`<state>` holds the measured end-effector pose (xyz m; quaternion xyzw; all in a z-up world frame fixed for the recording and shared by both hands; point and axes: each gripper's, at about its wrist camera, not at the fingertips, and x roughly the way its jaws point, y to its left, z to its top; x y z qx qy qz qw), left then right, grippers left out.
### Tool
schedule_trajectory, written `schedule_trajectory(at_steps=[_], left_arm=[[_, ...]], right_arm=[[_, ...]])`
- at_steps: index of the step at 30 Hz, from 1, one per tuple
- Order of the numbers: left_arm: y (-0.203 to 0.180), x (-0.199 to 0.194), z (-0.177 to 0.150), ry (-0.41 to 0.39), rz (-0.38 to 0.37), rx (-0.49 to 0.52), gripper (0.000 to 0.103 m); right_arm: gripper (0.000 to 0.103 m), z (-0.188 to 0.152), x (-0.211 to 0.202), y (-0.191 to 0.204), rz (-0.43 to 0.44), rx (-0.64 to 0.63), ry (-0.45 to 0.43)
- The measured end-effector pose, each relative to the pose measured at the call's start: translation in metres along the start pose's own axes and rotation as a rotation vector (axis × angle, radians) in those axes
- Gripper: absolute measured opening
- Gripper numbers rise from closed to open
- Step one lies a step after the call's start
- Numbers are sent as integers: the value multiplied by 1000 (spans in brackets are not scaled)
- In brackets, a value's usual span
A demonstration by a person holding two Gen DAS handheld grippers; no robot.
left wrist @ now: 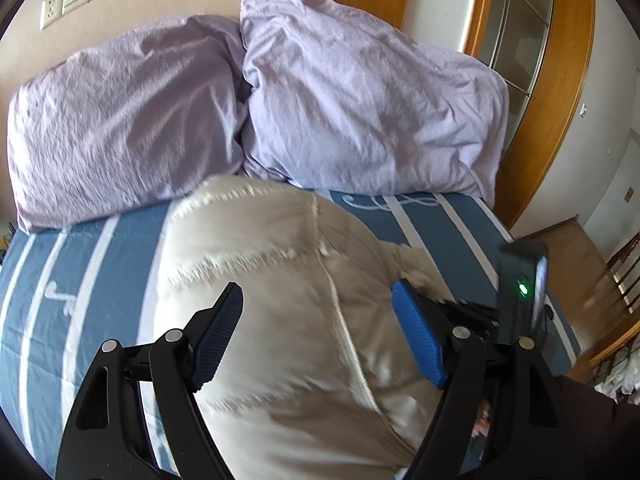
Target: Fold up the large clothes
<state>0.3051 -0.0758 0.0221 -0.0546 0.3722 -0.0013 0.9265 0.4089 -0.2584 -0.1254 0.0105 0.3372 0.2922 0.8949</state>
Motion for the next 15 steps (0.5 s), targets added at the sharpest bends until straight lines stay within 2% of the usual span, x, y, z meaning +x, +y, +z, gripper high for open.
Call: schedule_trajectory(at_steps=[15], left_arm=[[45, 33, 33, 7, 112, -13, 78]], right_arm=[[0, 0, 0, 3, -18, -3, -7]])
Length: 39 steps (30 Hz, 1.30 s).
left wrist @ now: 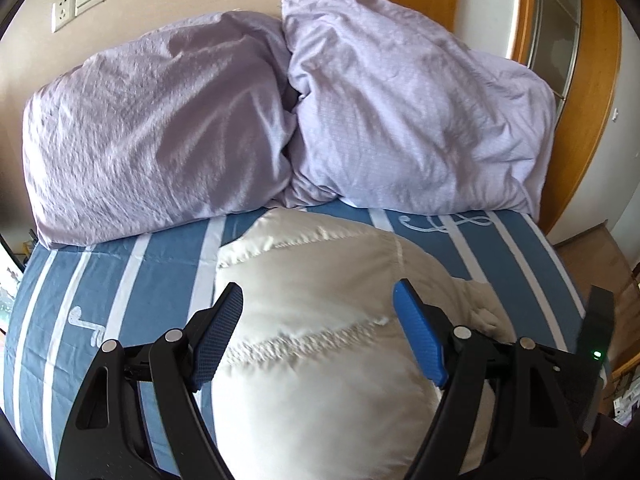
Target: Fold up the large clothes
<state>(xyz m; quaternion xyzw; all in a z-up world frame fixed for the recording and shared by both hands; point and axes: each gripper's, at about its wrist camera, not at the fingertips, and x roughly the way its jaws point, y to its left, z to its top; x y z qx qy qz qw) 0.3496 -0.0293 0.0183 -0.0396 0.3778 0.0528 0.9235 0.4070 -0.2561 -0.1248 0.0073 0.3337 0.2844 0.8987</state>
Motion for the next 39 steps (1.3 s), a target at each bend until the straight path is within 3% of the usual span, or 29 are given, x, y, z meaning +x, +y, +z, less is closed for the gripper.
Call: schedule_trajectory(at_steps=[11, 39], left_arm=[[8, 28, -11, 67, 19, 8, 80], [4, 64, -36, 68, 36, 42, 89]], right_arm=[[0, 0, -1, 1, -14, 4, -1], [0, -1, 3, 1, -36, 37, -21]])
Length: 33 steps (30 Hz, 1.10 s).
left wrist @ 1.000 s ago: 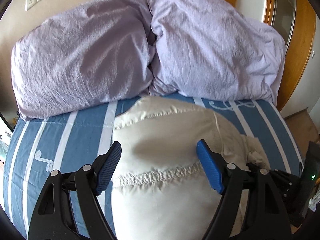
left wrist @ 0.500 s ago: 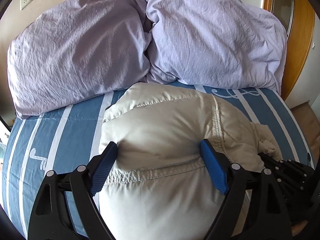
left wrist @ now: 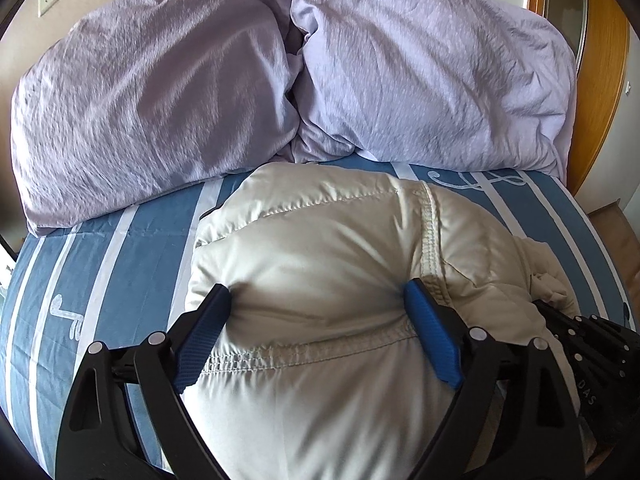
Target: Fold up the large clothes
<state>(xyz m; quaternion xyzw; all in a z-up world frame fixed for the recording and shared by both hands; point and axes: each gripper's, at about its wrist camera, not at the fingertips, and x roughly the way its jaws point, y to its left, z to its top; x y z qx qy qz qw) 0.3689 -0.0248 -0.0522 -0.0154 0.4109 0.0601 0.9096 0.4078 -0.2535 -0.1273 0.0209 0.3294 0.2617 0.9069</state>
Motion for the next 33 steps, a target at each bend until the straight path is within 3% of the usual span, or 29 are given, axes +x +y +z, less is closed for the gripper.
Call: schedule_trajectory(at_steps=[33], left_arm=[[4, 15, -8, -62, -10, -37, 92]], right_arm=[[0, 0, 6, -2, 8, 48, -33]])
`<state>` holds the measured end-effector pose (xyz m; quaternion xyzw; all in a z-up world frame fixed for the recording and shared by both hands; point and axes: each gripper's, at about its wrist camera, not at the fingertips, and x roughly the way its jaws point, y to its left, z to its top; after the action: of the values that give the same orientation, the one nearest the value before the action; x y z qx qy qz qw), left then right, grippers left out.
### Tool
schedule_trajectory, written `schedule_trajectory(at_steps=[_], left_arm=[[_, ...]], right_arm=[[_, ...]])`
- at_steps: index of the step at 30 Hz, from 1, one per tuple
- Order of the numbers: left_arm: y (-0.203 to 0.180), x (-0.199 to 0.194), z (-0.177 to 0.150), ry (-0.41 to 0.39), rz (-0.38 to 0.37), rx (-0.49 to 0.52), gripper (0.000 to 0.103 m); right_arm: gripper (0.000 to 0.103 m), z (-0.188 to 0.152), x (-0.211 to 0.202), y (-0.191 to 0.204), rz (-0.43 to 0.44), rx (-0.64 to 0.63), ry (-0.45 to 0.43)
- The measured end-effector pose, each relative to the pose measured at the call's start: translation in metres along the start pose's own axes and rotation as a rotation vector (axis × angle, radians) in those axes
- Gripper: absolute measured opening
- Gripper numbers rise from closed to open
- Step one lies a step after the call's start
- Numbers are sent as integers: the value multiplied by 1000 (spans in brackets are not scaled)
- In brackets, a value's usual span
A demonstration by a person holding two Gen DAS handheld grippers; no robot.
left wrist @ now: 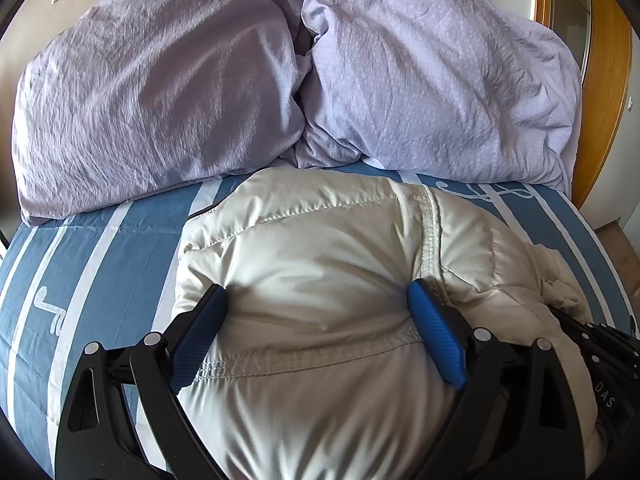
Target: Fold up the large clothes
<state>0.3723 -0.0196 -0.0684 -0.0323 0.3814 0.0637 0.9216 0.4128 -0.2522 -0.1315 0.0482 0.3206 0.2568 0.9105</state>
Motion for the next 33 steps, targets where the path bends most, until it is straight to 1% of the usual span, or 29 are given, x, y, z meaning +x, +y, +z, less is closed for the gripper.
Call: schedule_trajectory(at_steps=[3, 6, 9, 10, 11, 12, 13, 14, 17, 21, 24, 26, 30, 33], left_arm=[[0, 0, 0, 1, -1, -1, 92], [0, 0, 0, 0, -2, -1, 92], [1, 0, 0, 0, -5, -4, 92], [1, 0, 1, -1, -4, -4, 92], [1, -1, 0, -2, -4, -6, 92], [1, -1, 0, -3, -3, -6, 92], [1, -2, 0, -2, 0, -8, 92], [1, -2, 0, -2, 1, -9, 92], [2, -3, 0, -4, 2, -10, 92], [2, -4, 0, -7, 4, -10, 92], [3, -5, 0, -11, 5, -11, 92], [3, -6, 0, -12, 6, -11, 92], [2, -6, 0, -13, 8, -11, 92], [2, -6, 0, -14, 8, -11, 92]], right_arm=[[0, 3, -1, 2, -14, -12, 13], [1, 10, -7, 9, -54, -43, 42], [8, 17, -17, 9, -66, -27, 58], [15, 20, -22, 8, -64, -2, 56], [28, 23, -27, 7, -60, 19, 51], [35, 26, -34, 7, -53, 45, 34], [45, 28, -39, 7, -51, 58, 22], [50, 31, -44, 10, -55, 67, 6], [50, 38, -50, 21, -73, 63, -23], [50, 40, -46, 28, -112, 65, -35], [49, 34, -35, 27, -157, 69, -14], [47, 28, -30, 25, -188, 53, -8], [47, 22, -24, 27, -214, 7, -19], [47, 20, -21, 26, -215, 2, -22]])
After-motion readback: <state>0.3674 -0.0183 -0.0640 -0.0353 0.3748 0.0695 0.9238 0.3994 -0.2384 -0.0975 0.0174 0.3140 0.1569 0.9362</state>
